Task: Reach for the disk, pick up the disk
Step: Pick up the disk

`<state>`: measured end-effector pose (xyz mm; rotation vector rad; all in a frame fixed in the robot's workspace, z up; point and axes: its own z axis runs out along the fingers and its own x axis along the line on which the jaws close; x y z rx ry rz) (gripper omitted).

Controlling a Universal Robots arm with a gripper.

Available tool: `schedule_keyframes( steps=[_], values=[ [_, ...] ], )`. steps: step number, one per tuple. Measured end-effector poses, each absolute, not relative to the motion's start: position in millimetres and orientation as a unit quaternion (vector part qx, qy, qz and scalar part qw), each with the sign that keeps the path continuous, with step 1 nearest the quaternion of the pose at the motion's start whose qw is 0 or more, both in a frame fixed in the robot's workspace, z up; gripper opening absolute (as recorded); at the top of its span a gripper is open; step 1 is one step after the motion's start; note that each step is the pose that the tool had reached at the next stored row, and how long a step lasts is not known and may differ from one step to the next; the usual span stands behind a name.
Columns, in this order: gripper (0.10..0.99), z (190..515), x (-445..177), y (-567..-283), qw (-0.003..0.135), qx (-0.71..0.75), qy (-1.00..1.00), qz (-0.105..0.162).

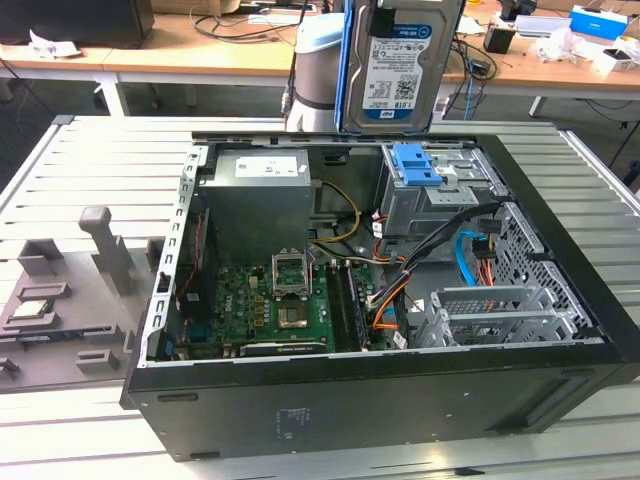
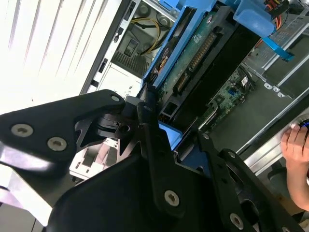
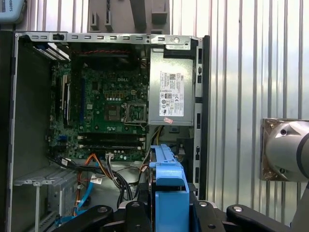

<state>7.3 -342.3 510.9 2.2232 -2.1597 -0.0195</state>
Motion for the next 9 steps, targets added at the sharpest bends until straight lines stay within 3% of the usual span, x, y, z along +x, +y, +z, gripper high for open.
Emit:
schedule_keyframes(
  steps=[9],
  values=[
    [0.365,510.7,4.7,-360.7,0.021,0.717,-0.697,-0.006]
  ],
)
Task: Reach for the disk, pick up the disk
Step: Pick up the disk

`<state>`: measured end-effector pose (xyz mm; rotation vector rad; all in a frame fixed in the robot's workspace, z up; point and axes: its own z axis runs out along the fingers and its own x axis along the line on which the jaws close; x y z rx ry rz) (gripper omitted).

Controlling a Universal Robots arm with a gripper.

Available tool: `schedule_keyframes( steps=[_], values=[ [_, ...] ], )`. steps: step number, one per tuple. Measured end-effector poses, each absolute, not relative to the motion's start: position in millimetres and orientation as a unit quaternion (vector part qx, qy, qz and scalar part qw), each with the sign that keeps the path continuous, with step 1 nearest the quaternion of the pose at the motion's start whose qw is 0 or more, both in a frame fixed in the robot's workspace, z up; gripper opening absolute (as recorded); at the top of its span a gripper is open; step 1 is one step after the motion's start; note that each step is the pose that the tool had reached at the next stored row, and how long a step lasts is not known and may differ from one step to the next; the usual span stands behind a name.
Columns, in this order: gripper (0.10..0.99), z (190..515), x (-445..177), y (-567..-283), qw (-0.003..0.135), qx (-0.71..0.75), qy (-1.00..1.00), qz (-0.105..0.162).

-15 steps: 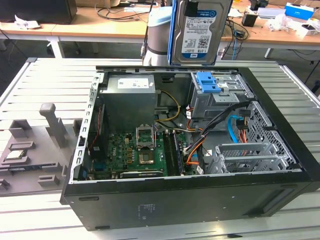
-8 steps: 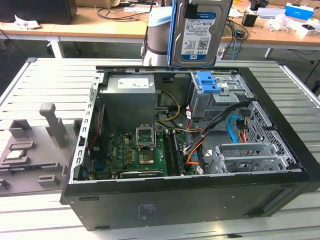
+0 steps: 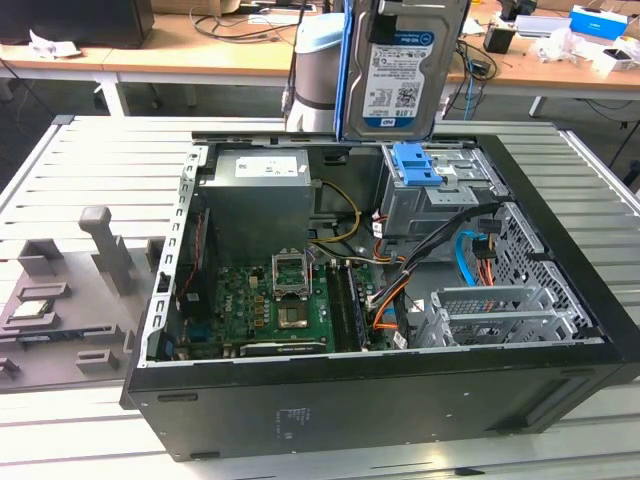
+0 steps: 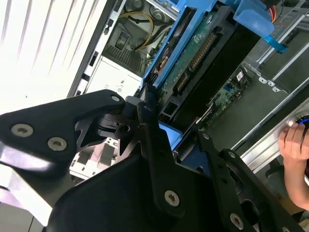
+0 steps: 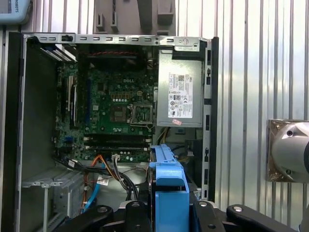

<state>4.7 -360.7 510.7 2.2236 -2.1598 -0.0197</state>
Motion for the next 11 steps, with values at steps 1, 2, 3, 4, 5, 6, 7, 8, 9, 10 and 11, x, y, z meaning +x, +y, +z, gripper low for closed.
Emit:
schedule_keyframes(
  steps=[1,2,3,4,5,6,7,8,9,10,11],
  values=[
    [0.365,510.7,4.5,-362.7,0.021,0.717,-0.697,-0.006],
    [0.365,510.7,4.4,-364.0,0.021,0.717,-0.697,-0.006],
    [0.365,510.5,4.2,-367.3,0.021,0.717,-0.697,-0.006],
    [0.365,510.5,4.0,-370.0,0.021,0.717,-0.697,-0.006],
    [0.365,510.4,3.8,-371.7,0.021,0.717,-0.697,-0.006],
    [0.365,510.3,3.8,-373.3,0.021,0.717,-0.697,-0.006],
    [0.365,510.3,3.6,-376.0,0.021,0.717,-0.697,-0.006],
    [0.365,510.1,3.6,-378.9,0.021,0.717,-0.697,-0.006],
    [0.365,510.0,3.6,-381.2,0.021,0.717,-0.697,-0.006],
    [0.365,509.9,3.6,-382.6,0.021,0.717,-0.697,-0.006],
    [0.365,509.8,3.5,-385.0,0.021,0.717,-0.697,-0.006]
  ],
)
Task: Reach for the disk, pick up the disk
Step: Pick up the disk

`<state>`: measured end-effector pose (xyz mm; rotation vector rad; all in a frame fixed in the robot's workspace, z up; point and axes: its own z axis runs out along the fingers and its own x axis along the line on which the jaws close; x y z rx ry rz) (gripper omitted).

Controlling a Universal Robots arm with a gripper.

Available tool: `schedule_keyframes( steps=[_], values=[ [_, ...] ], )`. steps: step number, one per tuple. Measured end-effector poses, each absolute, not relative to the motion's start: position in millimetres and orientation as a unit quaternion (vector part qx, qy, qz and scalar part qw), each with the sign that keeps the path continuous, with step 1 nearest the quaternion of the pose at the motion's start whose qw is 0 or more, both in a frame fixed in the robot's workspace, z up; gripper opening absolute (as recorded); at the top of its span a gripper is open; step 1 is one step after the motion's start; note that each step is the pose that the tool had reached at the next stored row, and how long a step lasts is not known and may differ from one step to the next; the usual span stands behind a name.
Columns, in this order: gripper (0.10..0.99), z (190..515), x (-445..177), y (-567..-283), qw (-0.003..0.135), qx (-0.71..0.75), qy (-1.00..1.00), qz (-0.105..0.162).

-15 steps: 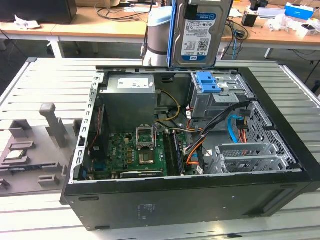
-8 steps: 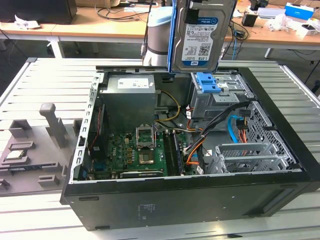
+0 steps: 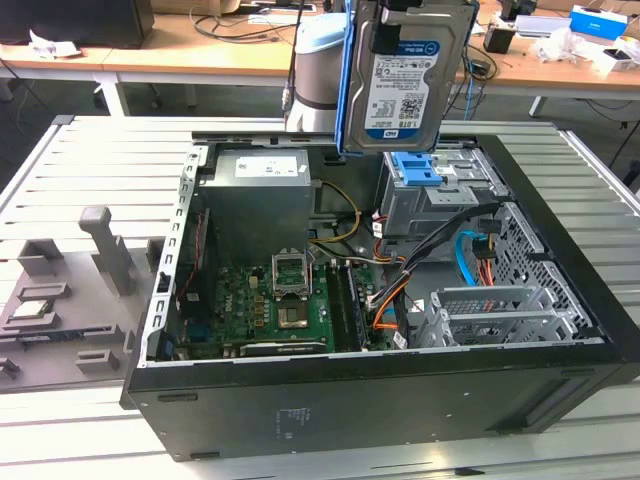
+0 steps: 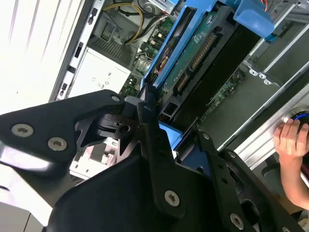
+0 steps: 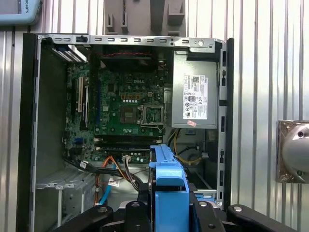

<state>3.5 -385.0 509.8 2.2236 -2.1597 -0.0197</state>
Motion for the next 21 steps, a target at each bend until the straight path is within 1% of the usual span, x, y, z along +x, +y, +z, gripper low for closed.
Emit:
schedule_keyframes(
  steps=[4,13,21],
  values=[
    [0.365,509.2,3.2,-399.3,0.021,0.717,-0.697,-0.006],
    [0.365,508.4,2.7,-417.3,0.021,0.717,-0.697,-0.006],
    [0.365,507.4,2.4,-448.8,0.021,0.717,-0.697,-0.006]
  ],
)
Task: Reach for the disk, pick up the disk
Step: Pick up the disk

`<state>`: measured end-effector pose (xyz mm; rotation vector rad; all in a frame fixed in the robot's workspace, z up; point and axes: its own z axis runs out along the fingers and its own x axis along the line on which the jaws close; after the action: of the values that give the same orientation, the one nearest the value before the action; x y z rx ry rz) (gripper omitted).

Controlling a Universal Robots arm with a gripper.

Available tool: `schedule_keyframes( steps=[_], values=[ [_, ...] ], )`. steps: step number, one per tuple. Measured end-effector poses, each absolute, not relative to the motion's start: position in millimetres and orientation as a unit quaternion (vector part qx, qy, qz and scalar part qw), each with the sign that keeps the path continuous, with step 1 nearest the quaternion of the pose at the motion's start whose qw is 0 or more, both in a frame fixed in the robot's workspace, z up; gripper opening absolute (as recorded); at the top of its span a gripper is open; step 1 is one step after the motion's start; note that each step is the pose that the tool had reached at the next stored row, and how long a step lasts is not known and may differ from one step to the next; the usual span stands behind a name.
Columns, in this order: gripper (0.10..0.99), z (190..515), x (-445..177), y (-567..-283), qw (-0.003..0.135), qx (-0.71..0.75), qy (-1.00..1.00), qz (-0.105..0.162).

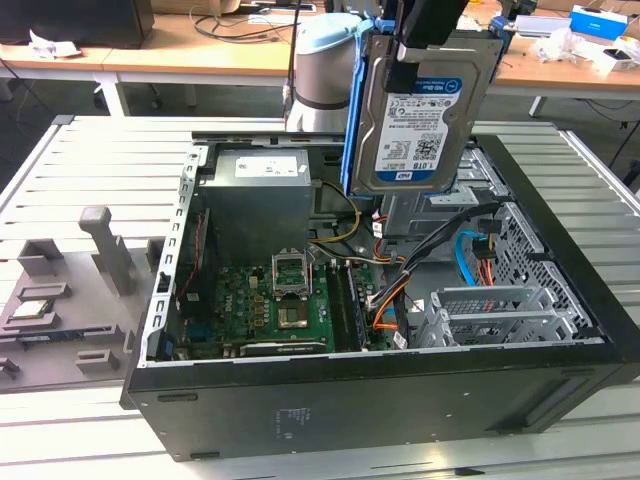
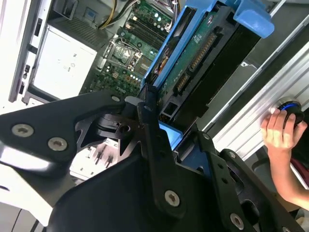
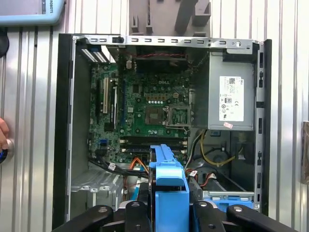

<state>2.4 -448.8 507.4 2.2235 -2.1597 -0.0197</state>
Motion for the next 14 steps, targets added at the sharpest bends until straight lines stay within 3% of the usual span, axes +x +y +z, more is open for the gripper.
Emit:
schedule_keyframes(
  steps=[14],
  values=[
    [0.365,506.3,2.4,-490.3,0.021,0.717,-0.697,-0.006]
  ],
)
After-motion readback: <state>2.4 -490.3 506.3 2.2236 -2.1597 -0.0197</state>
